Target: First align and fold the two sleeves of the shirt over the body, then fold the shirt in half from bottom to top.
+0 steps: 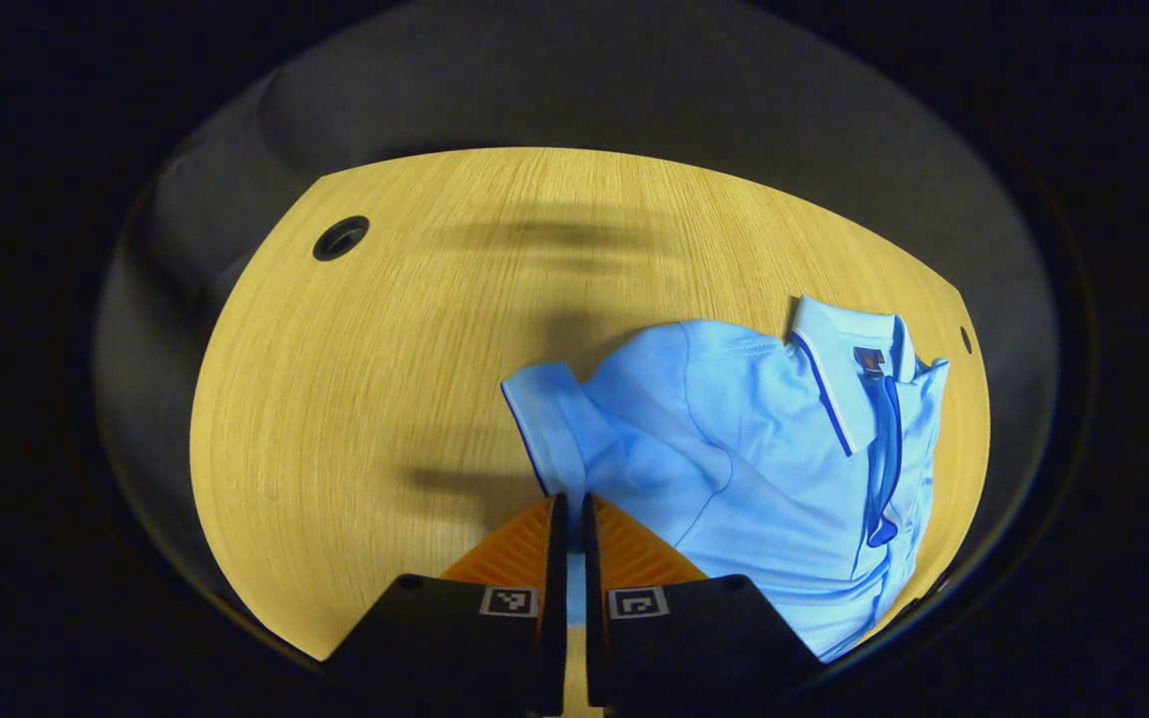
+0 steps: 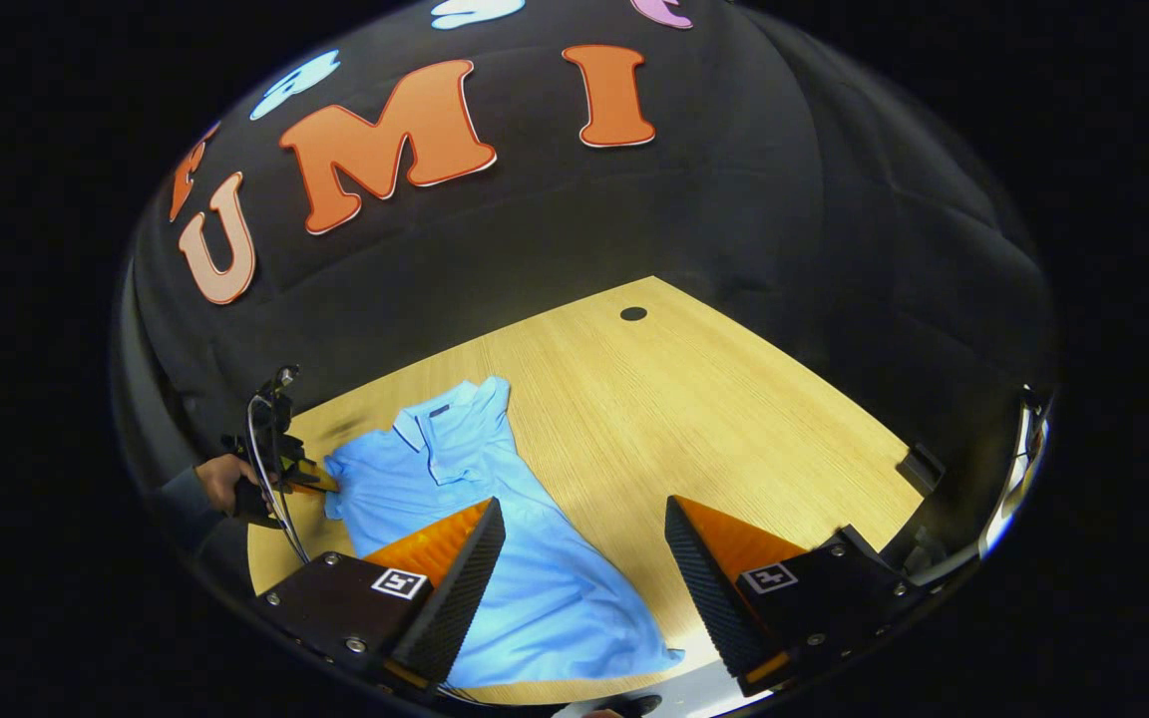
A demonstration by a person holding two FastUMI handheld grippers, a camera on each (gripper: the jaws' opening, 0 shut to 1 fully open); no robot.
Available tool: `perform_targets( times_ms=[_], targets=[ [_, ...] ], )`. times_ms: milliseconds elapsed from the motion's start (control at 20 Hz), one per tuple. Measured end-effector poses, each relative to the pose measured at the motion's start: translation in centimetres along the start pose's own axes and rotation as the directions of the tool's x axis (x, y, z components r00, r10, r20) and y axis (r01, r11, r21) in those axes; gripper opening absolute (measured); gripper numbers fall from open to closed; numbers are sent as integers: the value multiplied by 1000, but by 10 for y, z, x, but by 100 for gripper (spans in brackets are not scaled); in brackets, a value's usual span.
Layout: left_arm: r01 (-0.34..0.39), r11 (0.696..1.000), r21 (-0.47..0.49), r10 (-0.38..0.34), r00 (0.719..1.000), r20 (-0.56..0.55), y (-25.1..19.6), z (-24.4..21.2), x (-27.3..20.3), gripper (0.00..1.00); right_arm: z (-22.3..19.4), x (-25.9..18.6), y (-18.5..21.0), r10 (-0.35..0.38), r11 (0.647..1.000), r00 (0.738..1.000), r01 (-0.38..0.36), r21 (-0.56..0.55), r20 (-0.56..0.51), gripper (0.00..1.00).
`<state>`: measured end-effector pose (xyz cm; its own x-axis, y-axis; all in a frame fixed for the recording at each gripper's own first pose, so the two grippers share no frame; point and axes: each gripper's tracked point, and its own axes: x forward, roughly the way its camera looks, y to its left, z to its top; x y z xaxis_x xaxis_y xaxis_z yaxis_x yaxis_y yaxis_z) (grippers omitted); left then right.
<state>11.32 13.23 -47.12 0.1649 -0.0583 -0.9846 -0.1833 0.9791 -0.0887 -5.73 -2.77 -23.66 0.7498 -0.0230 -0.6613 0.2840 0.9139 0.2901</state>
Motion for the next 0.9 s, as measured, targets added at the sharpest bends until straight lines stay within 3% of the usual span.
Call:
perform_targets(
  times_ms=[200,500,900],
  targets=[
    [79,997,16,-80,996,39,-28,7,-12,9,-5,-7,-3,-8,1000,1000,8,-13,4,98],
    [158,980,123,-173,977,124,-76,26,-53,9,-27,-10,-6,0,1000,1000,0,-2,-30,99],
    [200,949,242,-241,958,156,-156,34,-79,9,-37,-23,-32,6,999,999,-7,-34,-50,98]
  ],
)
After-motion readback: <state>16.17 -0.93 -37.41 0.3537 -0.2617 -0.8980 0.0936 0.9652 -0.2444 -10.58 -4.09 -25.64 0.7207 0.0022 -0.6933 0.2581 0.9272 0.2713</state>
